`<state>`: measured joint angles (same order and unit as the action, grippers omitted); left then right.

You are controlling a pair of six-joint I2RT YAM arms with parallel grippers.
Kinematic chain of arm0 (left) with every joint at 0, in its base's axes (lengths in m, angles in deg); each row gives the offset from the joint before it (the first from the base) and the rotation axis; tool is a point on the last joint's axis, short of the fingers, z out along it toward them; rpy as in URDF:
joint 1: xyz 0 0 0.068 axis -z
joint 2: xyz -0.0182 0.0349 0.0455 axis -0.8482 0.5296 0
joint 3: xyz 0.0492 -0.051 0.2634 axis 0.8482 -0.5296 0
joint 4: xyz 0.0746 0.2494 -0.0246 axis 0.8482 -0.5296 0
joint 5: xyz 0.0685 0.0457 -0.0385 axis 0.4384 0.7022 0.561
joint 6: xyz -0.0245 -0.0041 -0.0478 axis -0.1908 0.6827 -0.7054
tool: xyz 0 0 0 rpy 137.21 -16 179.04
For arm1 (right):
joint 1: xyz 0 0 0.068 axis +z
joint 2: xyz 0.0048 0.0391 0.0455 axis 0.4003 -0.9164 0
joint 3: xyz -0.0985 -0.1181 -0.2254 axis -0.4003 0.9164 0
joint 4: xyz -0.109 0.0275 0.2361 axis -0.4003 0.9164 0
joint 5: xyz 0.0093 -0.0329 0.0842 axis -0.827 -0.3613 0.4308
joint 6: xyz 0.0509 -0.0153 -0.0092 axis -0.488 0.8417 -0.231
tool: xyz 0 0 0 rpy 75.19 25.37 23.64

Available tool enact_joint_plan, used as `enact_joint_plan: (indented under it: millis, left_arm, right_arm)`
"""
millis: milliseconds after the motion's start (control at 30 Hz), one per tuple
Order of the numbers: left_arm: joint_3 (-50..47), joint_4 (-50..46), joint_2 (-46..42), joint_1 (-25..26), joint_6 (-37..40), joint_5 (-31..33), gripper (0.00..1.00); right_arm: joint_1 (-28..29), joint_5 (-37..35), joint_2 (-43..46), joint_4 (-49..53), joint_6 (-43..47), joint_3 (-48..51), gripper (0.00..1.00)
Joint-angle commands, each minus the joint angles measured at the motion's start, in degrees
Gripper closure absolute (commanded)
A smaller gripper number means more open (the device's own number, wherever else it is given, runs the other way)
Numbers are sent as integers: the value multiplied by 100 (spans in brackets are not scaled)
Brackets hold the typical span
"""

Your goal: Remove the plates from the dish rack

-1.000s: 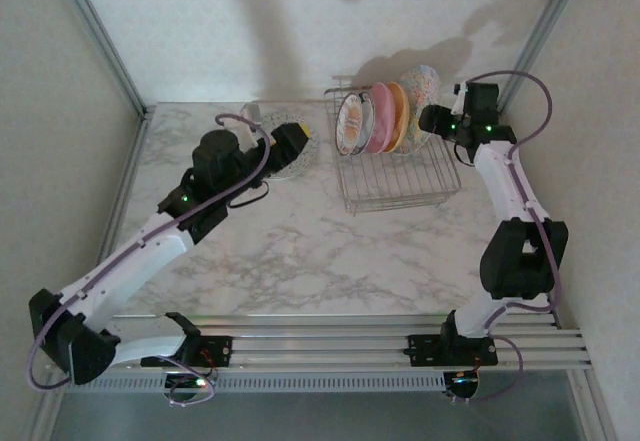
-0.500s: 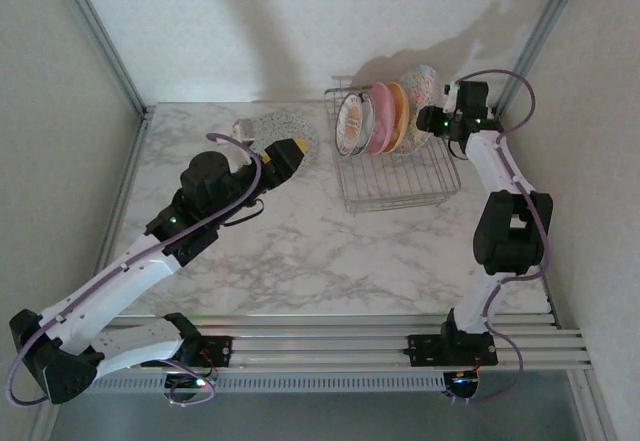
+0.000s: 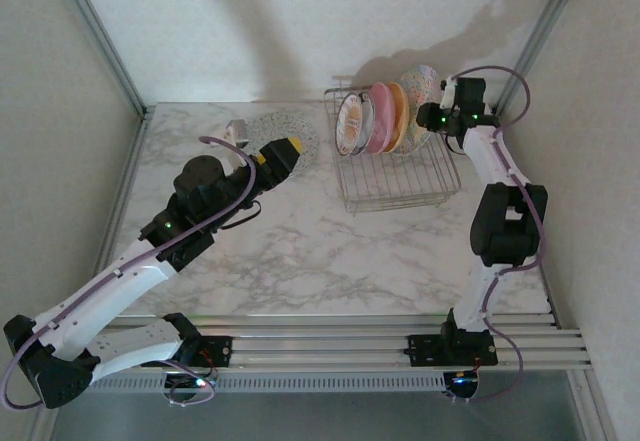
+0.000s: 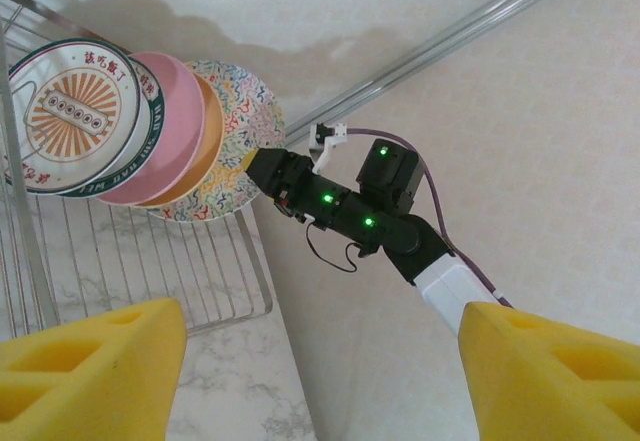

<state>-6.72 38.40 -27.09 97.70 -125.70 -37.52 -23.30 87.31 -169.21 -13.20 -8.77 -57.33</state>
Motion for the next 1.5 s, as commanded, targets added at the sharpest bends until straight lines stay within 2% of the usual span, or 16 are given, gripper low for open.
enact_joint_plan:
  millis: [0, 67, 500, 767, 1167, 1467]
  left_arm:
    - [-16, 126, -32, 52, 93, 86, 28]
    - [-7, 126, -13, 57, 84, 79, 28]
    - [18, 76, 60, 57, 111, 7, 27]
    - [29, 145, 103, 57, 111, -11, 27]
    - [37, 170, 129, 57, 74, -5, 27]
    - [96, 228, 206, 57, 110, -54, 27]
  right_arm:
    - [-31, 131, -145, -54, 6, -223, 60]
    - [-37, 122, -183, -60, -12, -248, 61]
    - [-30, 223, -201, -49, -22, -368, 85]
    - [62, -10, -86, 89, 106, -472, 99]
    - [354, -1596, 463, 323, 491, -740, 100]
    - [386, -2215, 914, 579, 798, -829, 100]
